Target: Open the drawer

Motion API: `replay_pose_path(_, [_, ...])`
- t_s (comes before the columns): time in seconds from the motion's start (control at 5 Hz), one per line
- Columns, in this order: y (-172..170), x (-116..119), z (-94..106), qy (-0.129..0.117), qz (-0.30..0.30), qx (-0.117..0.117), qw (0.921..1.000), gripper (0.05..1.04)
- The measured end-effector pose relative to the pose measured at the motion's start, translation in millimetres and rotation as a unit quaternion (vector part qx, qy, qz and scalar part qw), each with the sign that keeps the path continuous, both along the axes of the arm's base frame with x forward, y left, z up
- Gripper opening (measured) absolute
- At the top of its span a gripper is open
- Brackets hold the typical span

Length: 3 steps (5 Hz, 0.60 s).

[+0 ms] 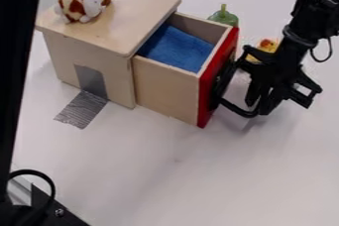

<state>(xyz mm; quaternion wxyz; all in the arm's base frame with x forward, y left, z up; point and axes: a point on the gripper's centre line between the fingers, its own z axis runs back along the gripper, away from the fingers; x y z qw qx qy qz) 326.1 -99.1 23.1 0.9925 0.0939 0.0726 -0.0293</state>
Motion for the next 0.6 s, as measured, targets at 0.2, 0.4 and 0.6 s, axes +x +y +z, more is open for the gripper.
replay_pose_path(0.2, [-5, 3, 38.9, -0.042, 0.004, -0.009, 0.9991, 0.684])
replay_pose_path(0.4, [-12, 10, 81.7, -0.091, 0.004, -0.028, 0.9955, 0.969])
replay_pose_path(0.6, [-18, 7, 93.0, -0.100, 0.012, -0.054, 0.9935, 0.999])
